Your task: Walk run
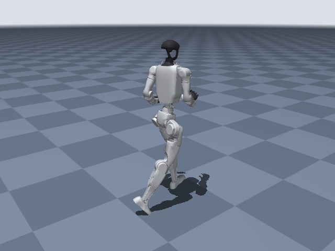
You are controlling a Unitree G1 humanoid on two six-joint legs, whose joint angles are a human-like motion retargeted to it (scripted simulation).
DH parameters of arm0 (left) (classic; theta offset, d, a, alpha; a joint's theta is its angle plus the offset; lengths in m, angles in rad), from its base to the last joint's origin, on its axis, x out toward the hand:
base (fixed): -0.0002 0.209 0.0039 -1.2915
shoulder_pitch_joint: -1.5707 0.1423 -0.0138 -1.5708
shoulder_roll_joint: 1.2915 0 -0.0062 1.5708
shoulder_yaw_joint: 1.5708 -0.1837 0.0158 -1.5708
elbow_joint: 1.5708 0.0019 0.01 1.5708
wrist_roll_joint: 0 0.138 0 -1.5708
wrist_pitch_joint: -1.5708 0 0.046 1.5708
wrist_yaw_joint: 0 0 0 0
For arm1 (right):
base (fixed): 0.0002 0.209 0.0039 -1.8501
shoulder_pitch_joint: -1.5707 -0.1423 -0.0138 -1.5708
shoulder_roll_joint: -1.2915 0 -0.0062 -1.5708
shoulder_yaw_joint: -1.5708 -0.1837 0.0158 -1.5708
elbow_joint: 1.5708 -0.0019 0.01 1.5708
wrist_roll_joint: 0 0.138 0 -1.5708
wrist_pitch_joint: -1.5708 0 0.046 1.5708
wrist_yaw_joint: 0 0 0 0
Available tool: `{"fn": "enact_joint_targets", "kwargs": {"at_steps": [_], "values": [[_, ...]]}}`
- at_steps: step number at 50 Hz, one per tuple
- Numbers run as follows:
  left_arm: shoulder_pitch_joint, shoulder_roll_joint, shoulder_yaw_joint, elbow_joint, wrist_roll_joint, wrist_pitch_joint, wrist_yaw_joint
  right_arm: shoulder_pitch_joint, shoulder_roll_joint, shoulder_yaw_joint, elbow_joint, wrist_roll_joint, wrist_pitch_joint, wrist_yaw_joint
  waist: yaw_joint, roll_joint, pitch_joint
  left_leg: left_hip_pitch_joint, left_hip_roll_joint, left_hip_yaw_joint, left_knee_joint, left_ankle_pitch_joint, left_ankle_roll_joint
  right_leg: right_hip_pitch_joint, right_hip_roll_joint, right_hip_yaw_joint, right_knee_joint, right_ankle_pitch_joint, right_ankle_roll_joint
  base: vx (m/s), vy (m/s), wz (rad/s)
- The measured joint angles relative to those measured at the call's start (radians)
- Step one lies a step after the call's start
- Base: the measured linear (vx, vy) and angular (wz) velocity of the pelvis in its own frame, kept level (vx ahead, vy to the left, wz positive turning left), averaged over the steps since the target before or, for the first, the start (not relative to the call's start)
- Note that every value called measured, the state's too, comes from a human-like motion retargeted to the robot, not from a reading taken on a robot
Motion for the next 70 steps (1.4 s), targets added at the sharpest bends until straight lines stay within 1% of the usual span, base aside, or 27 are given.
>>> {"fn": "enact_joint_targets", "kwargs": {"at_steps": [2,4,7,9,13,15,18,20,22,24,26,30,33,35,37,38,40,42,44,47,50,53,55,57,61,64,70], "values": [[-0.09,0.02,-0.017,-0.005,0.027,0.007,0.017,0.063,-0.001,-0.074,0.062,0.012,-0.057,0.004,-0.026,0.015,0.02,-0.011,0.007,-0.031,0.051,0.068,0.059,-0.019,0.054,0.011,0.13,0.077,0.008,1.42,-0.19,1.07],[-0.18,0.035,-0.043,0.021,0.046,0.001,0.018,0.128,-0.006,-0.169,0.18,-0.042,-0.056,0.029,-0.067,0.028,0.017,-0.024,0.005,-0.099,0.255,-0.181,0.104,-0.115,0.081,-0.015,0.349,-0.025,-0.019,2.09,-0.22,0.93],[-0.264,0.021,-0.102,0.064,0.016,0.003,-0.021,0.277,-0.003,-0.238,0.336,-0.07,-0.037,0.076,-0.159,0.088,-0.003,0.098,0.04,-0.164,0.366,-0.35,0.063,-0.317,0.098,-0.002,0.67,-0.246,-0.051,2.19,-0.19,0.34],[-0.309,0.011,-0.114,0.052,0.003,0.022,-0.052,0.355,-0.023,-0.225,0.347,0.048,-0.135,0.11,-0.303,0.099,-0.057,0.185,0.009,-0.136,0.29,-0.359,0.039,-0.545,0.001,-0.016,0.805,-0.407,-0.08,2.34,-0.31,0.22],[-0.307,0.07,-0.155,-0.086,0.059,0.047,-0.026,0.454,-0.102,-0.282,0.231,0.207,-0.264,-0.017,-0.488,0.135,-0.072,0.458,-0.066,-0.12,0.022,-0.035,-0.065,-0.776,-0.124,-0.166,0.617,-0.555,-0.213,1.88,-0.21,0.6],[-0.272,0.051,-0.183,-0.13,0.082,0.063,0.015,0.489,-0.124,-0.314,0.172,0.18,-0.239,-0.14,-0.558,0.156,-0.059,0.556,-0.077,-0.163,-0.038,0.269,-0.146,-0.818,-0.082,-0.148,0.376,-0.547,-0.203,1.78,-0.25,0.77],[-0.21,-0.008,-0.197,-0.12,0.059,0.089,0.032,0.433,-0.123,-0.285,0.131,0.082,-0.187,-0.242,-0.606,0.115,-0.036,0.655,-0.126,-0.107,0.021,0.523,-0.158,-0.801,-0.054,-0.002,0.134,-0.532,-0.163,1.86,-0.33,0.01],[-0.185,-0.039,-0.16,-0.076,0.062,0.107,0.002,0.334,-0.102,-0.238,0.139,0.056,-0.188,-0.26,-0.616,0.043,-0.024,0.671,-0.176,-0.045,0.161,0.487,-0.149,-0.776,-0.092,0.103,0.125,-0.251,-0.237,1.26,-0.06,-0.6],[-0.154,-0.061,-0.087,0.019,0.121,0.089,-0.016,0.23,-0.076,-0.183,0.173,0.051,-0.196,-0.266,-0.542,0.011,-0.052,0.587,-0.161,0.119,0.379,0.387,-0.049,-0.772,-0.07,0.138,0.352,-0.561,-0.296,2.09,-0.07,-0.92],[-0.101,-0.062,-0.068,0.112,0.168,0.067,-0.022,0.152,-0.042,-0.176,0.222,0.055,-0.192,-0.255,-0.471,-0.017,-0.055,0.482,-0.121,0.154,0.588,0.255,0.022,-0.712,-0.153,0.18,0.452,-0.688,-0.239,2.78,-0.07,0.27],[-0.056,-0.088,-0.055,0.19,0.159,0.057,-0.055,0.084,-0.005,-0.151,0.233,0.112,-0.231,-0.186,-0.371,-0.03,-0.068,0.299,-0.065,0.135,0.724,0.131,0.006,-0.588,-0.158,0.136,0.414,-0.759,-0.218,2.26,-0.08,0.1],[0.035,-0.136,-0.008,0.236,0.013,0.03,-0.113,0.027,-0.025,-0.087,0.055,0.149,-0.161,0.008,-0.183,0.047,-0.07,0.006,0.053,0.079,0.612,-0.051,0.013,-0.267,0.041,0.074,0.088,-0.52,-0.135,1.89,-0.08,-0.39],[0.133,-0.103,0.051,0.152,-0.014,-0.002,-0.087,0.089,-0.013,-0.14,-0.064,0.031,0.01,0.028,-0.063,0.054,-0.027,-0.044,0.039,0.063,0.263,-0.045,0.051,-0.075,0.065,0.055,-0.035,-0.083,0.005,1.93,-0.09,-0.88],[0.162,-0.077,0.07,0.104,-0.034,-0.043,-0.037,0.13,0.0,-0.177,-0.034,0.03,0.062,-0.059,-0.016,0.065,-0.013,-0.049,0.017,0.002,0.079,-0.061,0.042,0.011,0.054,-0.013,-0.031,0.091,0.091,1.45,-0.11,-0.42],[0.125,-0.058,0.068,0.088,-0.032,-0.079,0.037,0.167,0.013,-0.186,0.114,0.044,0.056,-0.096,-0.041,0.103,-0.003,-0.04,0.028,-0.063,0.032,-0.001,0.017,0.014,0.111,0.026,0.104,0.164,0.06,2.0,-0.17,0.28],[0.09,-0.055,0.064,0.098,0.001,-0.084,0.069,0.18,0.012,-0.199,0.214,0.026,0.031,-0.065,-0.055,0.118,-0.001,-0.041,0.028,-0.091,0.075,-0.009,0.059,-0.024,0.139,0.058,0.228,0.145,0.029,2.42,-0.17,0.43],[0.005,-0.041,0.045,0.13,0.074,-0.075,0.081,0.219,-0.003,-0.257,0.383,-0.026,0.02,0.035,-0.102,0.147,-0.003,-0.033,0.099,-0.118,0.329,-0.231,0.029,-0.146,0.148,0.011,0.517,0.036,-0.052,2.01,-0.18,0.43],[-0.094,-0.046,-0.029,0.163,0.083,-0.051,0.061,0.306,0.008,-0.34,0.453,-0.021,0.038,0.052,-0.098,0.169,0.002,0.048,0.067,-0.172,0.372,-0.322,0.014,-0.3,0.082,-0.013,0.781,-0.101,-0.099,2.55,-0.17,-0.07],[-0.146,-0.062,-0.076,0.153,0.063,-0.025,0.016,0.387,0.001,-0.381,0.454,0.063,-0.054,0.058,-0.206,0.148,-0.052,0.161,0.034,-0.118,0.307,-0.37,0.002,-0.527,-0.008,-0.021,0.941,-0.232,-0.101,2.16,-0.27,0.61],[-0.155,-0.024,-0.087,0.017,0.057,0.026,0.016,0.469,-0.049,-0.413,0.387,0.158,-0.157,0.008,-0.417,0.148,-0.085,0.384,-0.094,-0.144,0.045,-0.185,-0.055,-0.784,-0.074,-0.022,0.873,-0.385,-0.126,2.05,-0.3,0.86],[-0.131,-0.012,-0.076,-0.098,0.064,0.033,0.045,0.514,-0.092,-0.435,0.296,0.199,-0.195,-0.108,-0.57,0.212,-0.047,0.553,-0.085,-0.228,-0.049,0.252,-0.236,-0.857,-0.071,-0.128,0.502,-0.451,-0.181,1.95,-0.24,0.9],[-0.099,-0.043,-0.058,-0.158,0.035,0.057,0.076,0.462,-0.116,-0.388,0.206,0.184,-0.181,-0.237,-0.672,0.179,-0.02,0.659,-0.098,-0.143,-0.022,0.535,-0.314,-0.85,-0.045,-0.018,0.158,-0.541,-0.14,2.05,-0.36,0.23],[-0.074,-0.048,-0.024,-0.15,0.029,0.077,0.064,0.376,-0.113,-0.329,0.17,0.148,-0.17,-0.25,-0.665,0.102,-0.015,0.669,-0.201,-0.154,0.102,0.566,-0.323,-0.838,-0.039,0.145,0.109,-0.397,-0.2,1.84,-0.18,-1.17],[-0.041,-0.069,0.014,-0.052,0.086,0.074,0.053,0.284,-0.08,-0.251,0.18,0.133,-0.172,-0.219,-0.586,0.059,-0.031,0.586,-0.207,-0.042,0.351,0.456,-0.297,-0.81,-0.017,0.18,0.284,-0.571,-0.3,2.55,-0.13,-1.51],[0.034,-0.132,-0.018,0.177,0.127,0.055,0.026,0.133,0.015,-0.171,0.226,0.238,-0.233,-0.102,-0.39,0.009,-0.036,0.316,-0.122,0.015,0.74,0.21,-0.201,-0.584,-0.101,0.193,0.387,-0.741,-0.197,2.46,0.03,0.07],[0.063,-0.176,0.001,0.231,0.02,0.011,-0.052,0.087,0.026,-0.108,0.092,0.247,-0.168,0.033,-0.255,0.063,-0.052,0.075,-0.002,0.018,0.717,0.04,-0.124,-0.331,0.009,0.126,0.149,-0.623,-0.142,2.18,0.05,-0.07],[0.137,-0.062,0.058,0.06,-0.013,-0.081,0.037,0.086,-0.057,-0.114,-0.178,0.119,0.008,0.079,0.027,-0.011,0.014,-0.105,0.021,0.021,0.049,-0.038,-0.078,-0.02,0.042,-0.022,-0.055,0.075,0.118,1.77,-0.33,-1.06]]}}
